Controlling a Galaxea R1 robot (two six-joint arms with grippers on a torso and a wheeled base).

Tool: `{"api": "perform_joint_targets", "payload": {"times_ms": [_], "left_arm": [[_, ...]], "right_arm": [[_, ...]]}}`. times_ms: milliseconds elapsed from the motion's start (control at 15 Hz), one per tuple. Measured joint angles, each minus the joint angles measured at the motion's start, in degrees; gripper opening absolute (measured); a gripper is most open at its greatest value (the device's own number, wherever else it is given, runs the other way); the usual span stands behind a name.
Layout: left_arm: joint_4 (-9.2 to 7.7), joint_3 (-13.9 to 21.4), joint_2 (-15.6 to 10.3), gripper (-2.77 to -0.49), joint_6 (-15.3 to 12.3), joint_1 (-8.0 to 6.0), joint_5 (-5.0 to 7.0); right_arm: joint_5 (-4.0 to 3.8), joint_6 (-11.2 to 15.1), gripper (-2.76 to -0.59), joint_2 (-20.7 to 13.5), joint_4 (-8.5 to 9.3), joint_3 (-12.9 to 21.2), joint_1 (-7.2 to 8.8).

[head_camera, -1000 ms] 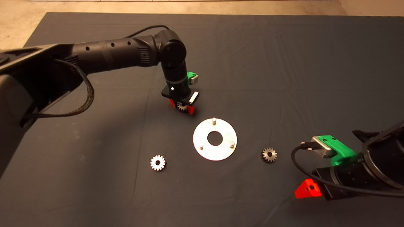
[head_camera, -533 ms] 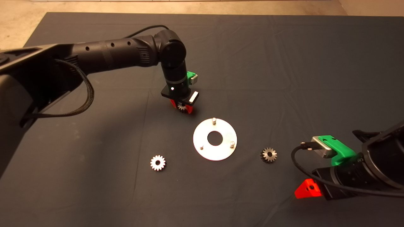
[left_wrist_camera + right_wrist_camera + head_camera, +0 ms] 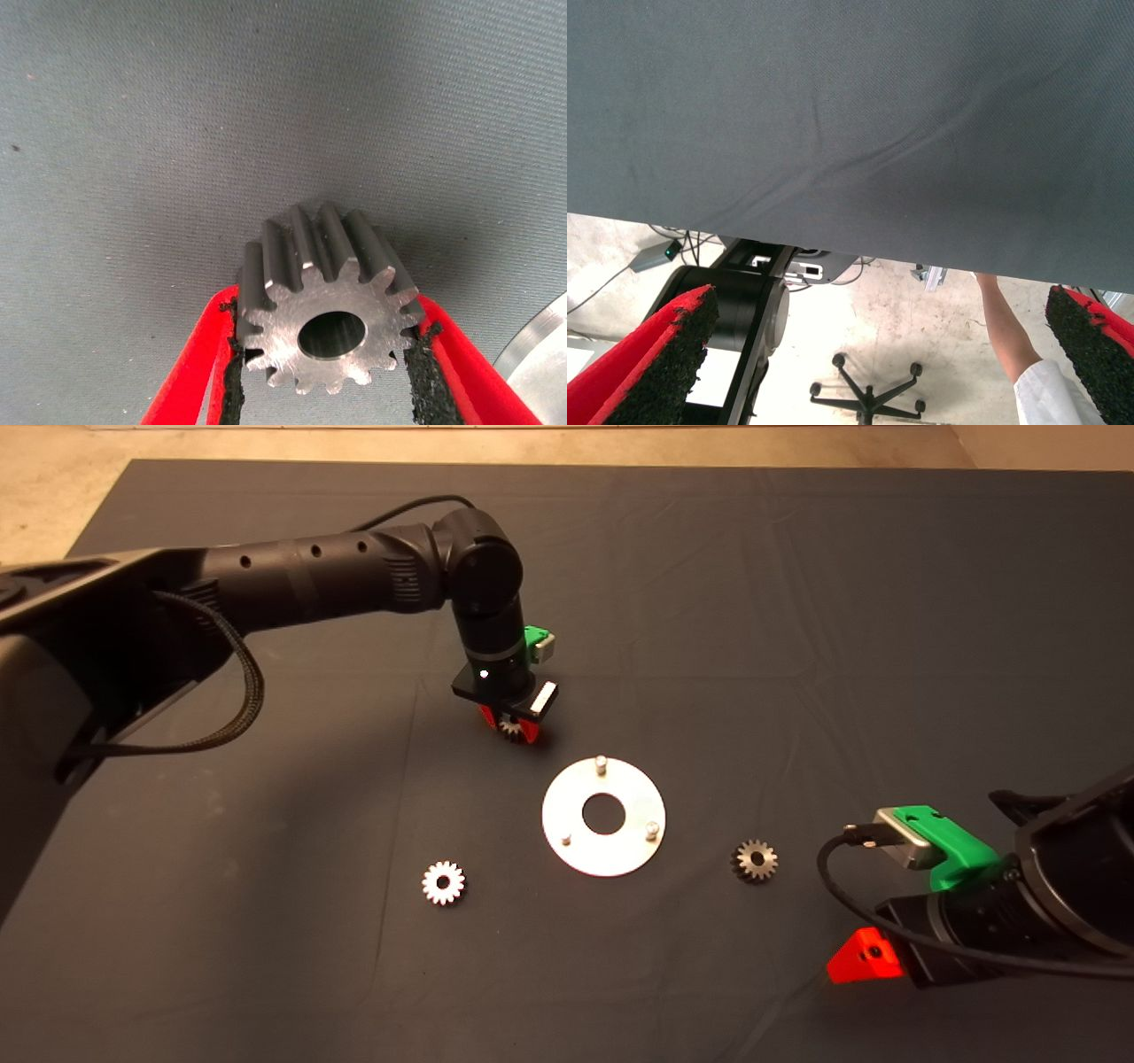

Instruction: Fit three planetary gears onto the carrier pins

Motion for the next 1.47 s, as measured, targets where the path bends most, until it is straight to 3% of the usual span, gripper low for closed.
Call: {"api": "perform_joint_targets", "payload": {"times_ms": [133,267,467,800,1067,1333,1467], "left_arm": [[-0.02,0.0,0.0,-2.25,0.0,-1.16,0.42],[0.0,0.0,0.0,-2.26,-0.1,-2.54,1.74],[-0.16,0.9,0.0,-2.26,-3.8,-2.71,2.95],[-1.07,3.0,0.0,-2.26,-5.3,-2.93,3.06],[-2.43,7.9,-0.1,-2.31,-11.9,-4.63,3.5],[-2.84,9.9,0.0,-2.31,-14.4,-4.96,3.06],[-2.83,10.7,0.0,-2.31,-17.2,-4.97,3.13]], "right_arm": [[-0.01,0.0,-0.6,0.0,0.0,0.0,0.0],[-0.02,0.0,-0.61,0.0,0.0,0.0,-0.27],[-0.05,0.0,-0.61,0.0,0.0,0.0,-0.83],[-0.04,0.0,-0.61,-0.2,0.0,0.0,-1.27],[0.0,0.0,-0.6,-0.2,0.0,0.0,-1.27],[-0.02,0.0,-0.61,-0.2,0.0,0.0,-1.57],[0.0,0.0,-0.6,-0.2,0.0,0.0,-1.58]]}}
